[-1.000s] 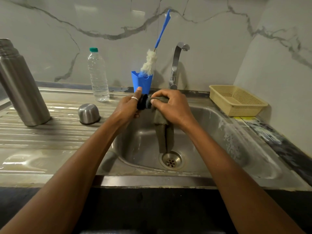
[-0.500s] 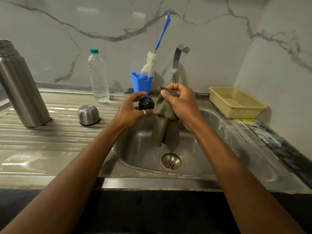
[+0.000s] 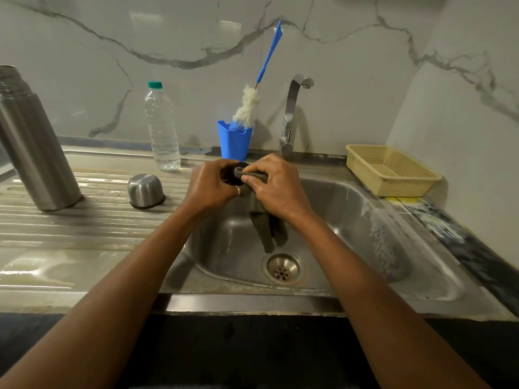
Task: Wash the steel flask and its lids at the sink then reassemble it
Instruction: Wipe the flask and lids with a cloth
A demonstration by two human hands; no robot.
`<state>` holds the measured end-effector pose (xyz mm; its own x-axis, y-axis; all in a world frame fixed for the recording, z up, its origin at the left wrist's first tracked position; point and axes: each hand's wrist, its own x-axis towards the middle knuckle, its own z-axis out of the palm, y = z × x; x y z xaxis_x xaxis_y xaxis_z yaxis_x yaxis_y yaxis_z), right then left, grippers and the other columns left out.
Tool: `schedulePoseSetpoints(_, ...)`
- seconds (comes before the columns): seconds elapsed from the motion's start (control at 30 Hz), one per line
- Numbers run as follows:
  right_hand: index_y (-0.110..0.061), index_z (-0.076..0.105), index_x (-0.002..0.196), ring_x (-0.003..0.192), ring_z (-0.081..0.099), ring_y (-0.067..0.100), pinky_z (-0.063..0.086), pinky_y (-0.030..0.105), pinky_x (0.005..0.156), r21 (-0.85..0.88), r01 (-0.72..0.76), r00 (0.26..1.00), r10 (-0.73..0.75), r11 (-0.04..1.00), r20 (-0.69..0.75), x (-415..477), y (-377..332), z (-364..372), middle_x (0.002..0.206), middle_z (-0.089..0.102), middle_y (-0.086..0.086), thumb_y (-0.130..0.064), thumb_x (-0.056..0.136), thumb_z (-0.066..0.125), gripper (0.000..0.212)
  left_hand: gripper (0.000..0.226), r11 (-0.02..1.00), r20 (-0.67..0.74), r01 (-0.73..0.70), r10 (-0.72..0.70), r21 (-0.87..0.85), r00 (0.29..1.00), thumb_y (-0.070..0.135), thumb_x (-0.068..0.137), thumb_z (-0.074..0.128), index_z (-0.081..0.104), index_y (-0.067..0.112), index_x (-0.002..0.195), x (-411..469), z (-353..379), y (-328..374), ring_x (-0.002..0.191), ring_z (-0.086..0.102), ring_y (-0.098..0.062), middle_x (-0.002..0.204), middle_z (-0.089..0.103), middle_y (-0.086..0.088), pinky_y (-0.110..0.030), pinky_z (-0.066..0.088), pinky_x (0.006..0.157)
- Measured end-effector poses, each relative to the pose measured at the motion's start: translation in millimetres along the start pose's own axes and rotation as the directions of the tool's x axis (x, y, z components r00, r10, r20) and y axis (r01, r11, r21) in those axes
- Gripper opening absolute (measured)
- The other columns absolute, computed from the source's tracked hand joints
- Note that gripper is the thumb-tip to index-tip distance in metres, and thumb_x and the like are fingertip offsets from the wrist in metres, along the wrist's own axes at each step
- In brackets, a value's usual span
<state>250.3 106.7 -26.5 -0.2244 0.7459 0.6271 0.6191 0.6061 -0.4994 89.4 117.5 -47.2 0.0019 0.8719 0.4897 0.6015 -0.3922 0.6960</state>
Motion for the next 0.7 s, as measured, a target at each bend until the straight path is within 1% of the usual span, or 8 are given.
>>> schedulePoseSetpoints(0.07,-0.012,0.078,0.101,0.088,0.059,0.006,0.042,0.007,0.077,0.015,-0.037,0.998,0.038,0.999,-0.046,3.7,1.7,-1.2,0.099,0.065,0.000,-0.016,0.089,0.075,0.013,0.058,1.000,0.002,-0.007,0.007,0.029,1.000,0.016,0.074,0.089,0.069,0.017,0.128,0.6,1.1,-0.4,0.088,0.068,-0.003,0.104,0.075,0.002,-0.006,0.049,0.075)
schedulePoseSetpoints(0.1,-0.012,0.078,0.100,0.088,0.059,0.006,0.042,0.007,0.076,0.003,-0.028,0.999,0.028,1.000,-0.046,4.3,2.1,-1.7,0.099,0.065,-0.001,-0.015,0.089,0.074,0.012,0.058,0.999,0.000,-0.006,0.006,0.034,1.000,0.017,0.073,0.090,0.070,0.018,0.127,1.2,1.3,-0.4,0.087,0.068,-0.003,0.104,0.075,0.002,-0.004,0.048,0.073)
schedulePoseSetpoints(0.23,-0.012,0.077,0.100,0.089,0.058,0.007,0.040,0.006,0.075,-0.050,-0.013,1.000,0.014,0.999,0.019,1.3,3.8,-1.0,0.099,0.064,-0.001,-0.013,0.089,0.072,0.012,0.062,1.000,-0.035,0.029,-0.029,0.012,0.999,0.026,0.070,0.092,0.070,0.019,0.128,1.9,-2.4,-2.1,0.094,0.070,-0.011,0.106,0.075,0.003,-0.022,0.055,0.085)
schedulePoseSetpoints(0.33,-0.014,0.076,0.100,0.088,0.057,0.008,0.043,0.010,0.075,-0.065,-0.103,0.994,0.101,0.993,-0.034,4.0,9.7,-4.2,0.098,0.063,-0.001,-0.014,0.091,0.070,0.011,0.063,0.999,0.006,0.026,-0.027,0.028,1.000,0.024,0.070,0.092,0.069,0.021,0.128,-0.4,1.4,1.9,0.095,0.067,-0.009,0.107,0.072,0.006,-0.013,0.048,0.078)
schedulePoseSetpoints(0.43,-0.014,0.074,0.100,0.089,0.061,0.010,0.053,0.022,0.081,-0.045,-0.118,0.989,0.113,0.992,-0.096,3.2,10.2,-6.4,0.097,0.068,0.000,-0.013,0.090,0.070,0.010,0.060,0.994,0.034,-0.053,0.050,0.098,0.998,0.018,0.071,0.090,0.069,0.021,0.128,-3.4,5.1,10.3,0.092,0.063,-0.008,0.100,0.067,0.010,-0.006,0.039,0.073)
schedulePoseSetpoints(0.53,-0.014,0.073,0.101,0.091,0.061,0.007,0.048,0.012,0.080,-0.006,-0.038,0.999,0.038,0.999,-0.015,-2.5,2.1,-3.5,0.099,0.067,-0.003,-0.013,0.091,0.071,0.010,0.056,0.986,0.044,-0.085,0.080,0.142,0.996,0.015,0.071,0.090,0.071,0.021,0.123,-3.6,4.4,9.6,0.081,0.061,-0.002,0.091,0.065,0.013,-0.005,0.040,0.070)
schedulePoseSetpoints(0.6,-0.014,0.074,0.101,0.091,0.061,0.006,0.046,0.009,0.079,-0.010,-0.039,0.999,0.039,0.999,0.015,0.0,0.5,1.2,0.099,0.067,-0.002,-0.012,0.092,0.069,0.011,0.052,0.982,0.043,-0.085,0.078,0.167,0.996,0.014,0.070,0.090,0.072,0.022,0.117,-5.0,3.0,8.1,0.076,0.059,0.004,0.085,0.063,0.016,-0.004,0.038,0.068)
schedulePoseSetpoints(0.7,-0.015,0.077,0.102,0.092,0.063,0.008,0.054,0.024,0.085,0.008,-0.121,0.990,0.122,0.993,-0.073,5.5,5.0,6.2,0.098,0.071,-0.001,-0.012,0.092,0.067,0.014,0.049,0.976,0.045,-0.087,0.080,0.200,0.996,0.013,0.069,0.089,0.073,0.018,0.115,-7.2,2.9,8.4,0.078,0.059,-0.002,0.088,0.064,0.013,-0.003,0.034,0.067)
